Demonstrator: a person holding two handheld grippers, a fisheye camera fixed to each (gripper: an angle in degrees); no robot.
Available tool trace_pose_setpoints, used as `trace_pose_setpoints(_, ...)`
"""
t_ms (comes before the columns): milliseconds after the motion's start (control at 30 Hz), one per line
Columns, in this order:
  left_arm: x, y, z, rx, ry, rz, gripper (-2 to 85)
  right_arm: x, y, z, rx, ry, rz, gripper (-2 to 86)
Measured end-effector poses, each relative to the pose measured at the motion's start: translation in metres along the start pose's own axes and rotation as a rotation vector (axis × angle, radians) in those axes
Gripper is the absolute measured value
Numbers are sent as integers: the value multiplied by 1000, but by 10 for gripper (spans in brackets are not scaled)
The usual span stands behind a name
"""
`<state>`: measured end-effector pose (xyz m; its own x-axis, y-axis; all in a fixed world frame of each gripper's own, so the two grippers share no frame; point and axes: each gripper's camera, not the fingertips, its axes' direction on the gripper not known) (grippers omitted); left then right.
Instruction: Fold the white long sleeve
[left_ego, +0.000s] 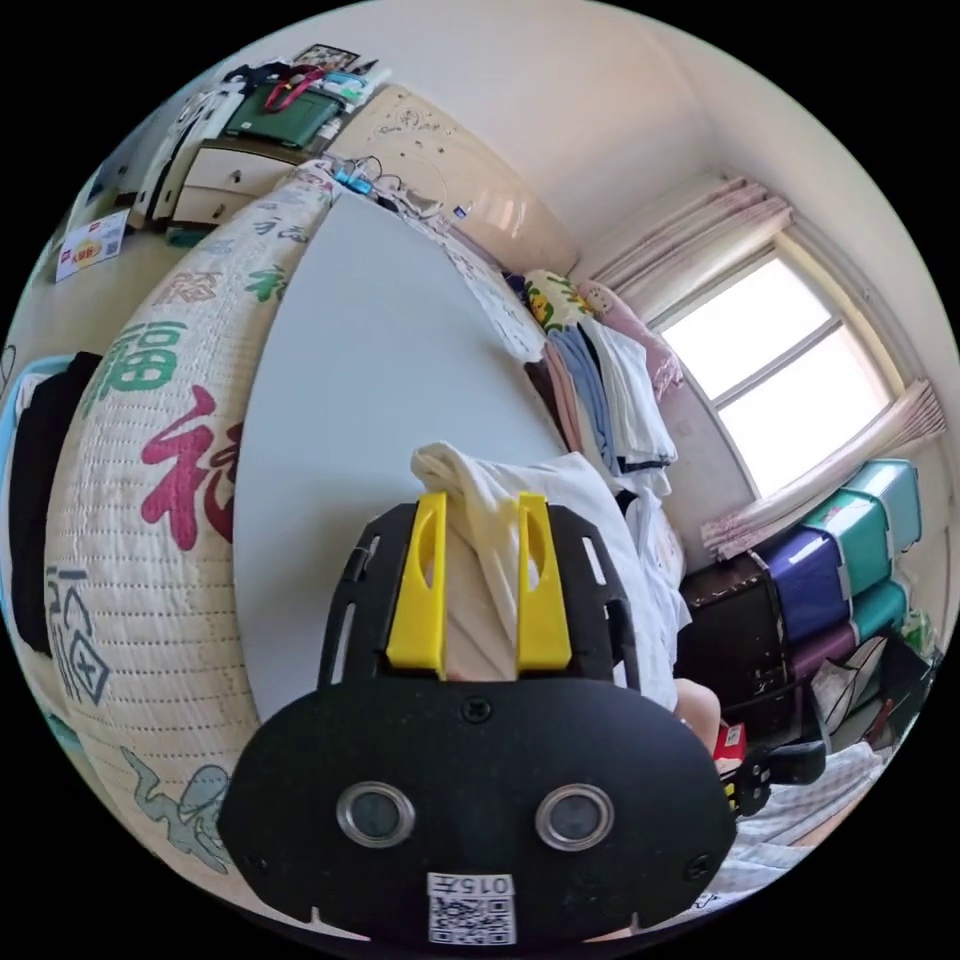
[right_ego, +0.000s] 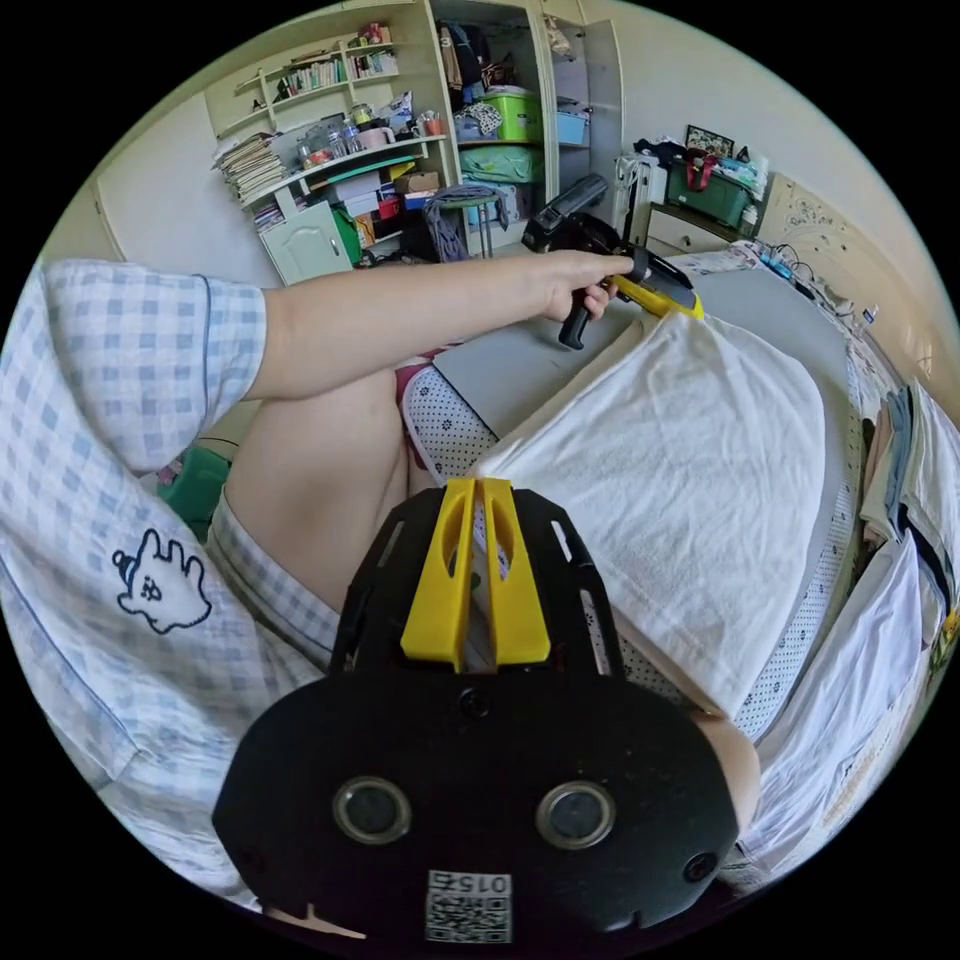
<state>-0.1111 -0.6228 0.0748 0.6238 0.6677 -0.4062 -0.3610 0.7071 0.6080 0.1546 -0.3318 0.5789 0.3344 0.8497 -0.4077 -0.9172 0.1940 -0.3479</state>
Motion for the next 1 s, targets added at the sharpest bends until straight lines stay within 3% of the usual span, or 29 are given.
trace_pose_setpoints(233, 6, 11, -43, 66, 47, 48, 27, 0, -24, -35, -24, -63, -122, -4)
trace_pose_setpoints(400, 3, 23, -45, 1, -95, 57, 21, 10, -54, -18, -80, -159, -67, -3)
trace_pose_setpoints(667, 12, 22, -21, -58, -250, 129, 30, -26, -96, 18, -221, 33, -184, -7)
trace_pose_setpoints(733, 13, 23, -16, -59, -268, 146, 38, -37, -101, 29, -301, -186, -239, -9)
trace_pose_setpoints(767, 13, 24, -14, -62, -273, 145, 43, -41, -103, 29, -277, -271, -214, -9)
trace_pose_setpoints(1000, 7, 39, -30, -38, -204, 82, 63, -1, -91, -54, 16, -170, -50, 33)
